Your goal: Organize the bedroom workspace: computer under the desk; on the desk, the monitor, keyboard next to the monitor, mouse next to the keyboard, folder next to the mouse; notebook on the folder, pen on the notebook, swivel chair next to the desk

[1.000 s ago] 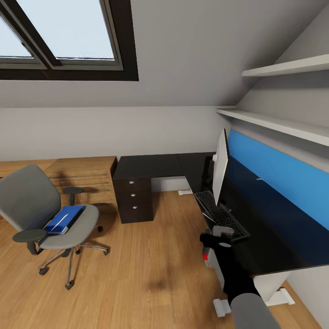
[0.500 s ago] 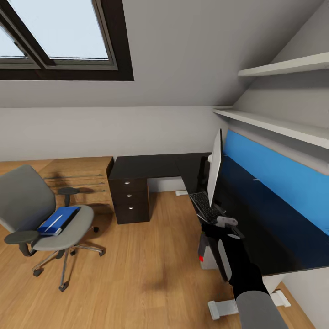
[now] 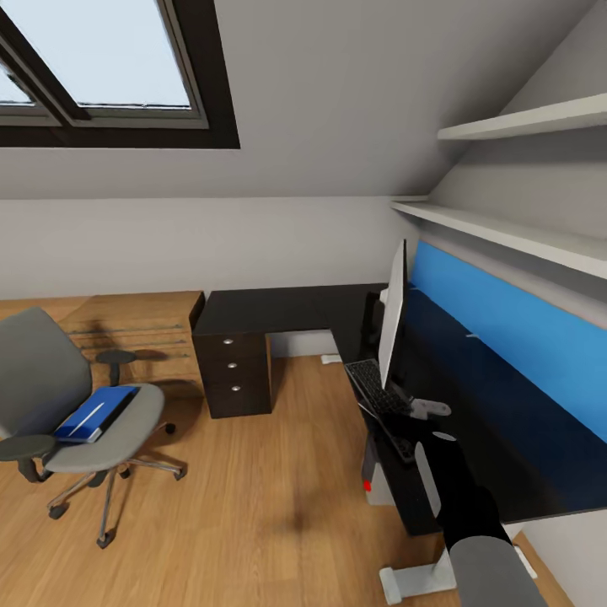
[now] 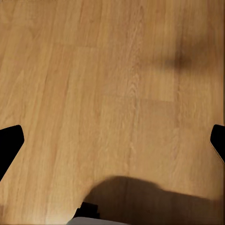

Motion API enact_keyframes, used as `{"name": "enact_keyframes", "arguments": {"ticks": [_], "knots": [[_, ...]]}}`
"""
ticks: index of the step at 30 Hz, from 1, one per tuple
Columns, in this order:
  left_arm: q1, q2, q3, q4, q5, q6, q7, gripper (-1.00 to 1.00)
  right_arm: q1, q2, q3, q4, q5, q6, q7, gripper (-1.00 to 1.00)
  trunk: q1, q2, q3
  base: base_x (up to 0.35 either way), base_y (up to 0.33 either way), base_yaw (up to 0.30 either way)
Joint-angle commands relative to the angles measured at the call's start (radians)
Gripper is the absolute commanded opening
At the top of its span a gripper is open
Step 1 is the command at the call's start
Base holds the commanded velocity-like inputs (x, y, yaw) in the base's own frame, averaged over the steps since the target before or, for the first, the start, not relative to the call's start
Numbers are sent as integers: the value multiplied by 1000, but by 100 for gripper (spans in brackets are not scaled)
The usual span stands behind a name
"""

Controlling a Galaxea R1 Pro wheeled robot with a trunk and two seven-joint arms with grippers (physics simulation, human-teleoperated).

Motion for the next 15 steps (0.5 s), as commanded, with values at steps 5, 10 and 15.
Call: {"name": "enact_keyframes", "arguments": {"ticks": [5, 10, 15], "knots": [[-1, 0, -2, 1, 5, -3, 3, 100, 0, -12, -2, 1, 9, -5, 3, 100, 1, -2, -2, 153, -98, 0], [-1, 1, -1, 1, 7, -3, 3, 100, 0, -25, -2, 3, 9, -18, 3, 100, 1, -2, -2, 42, -27, 0], [-1, 1, -1, 1, 8, -3, 3, 100, 0, -31, -3, 3, 9, -23, 3, 100, 1, -2, -2, 13, -8, 0]]}}
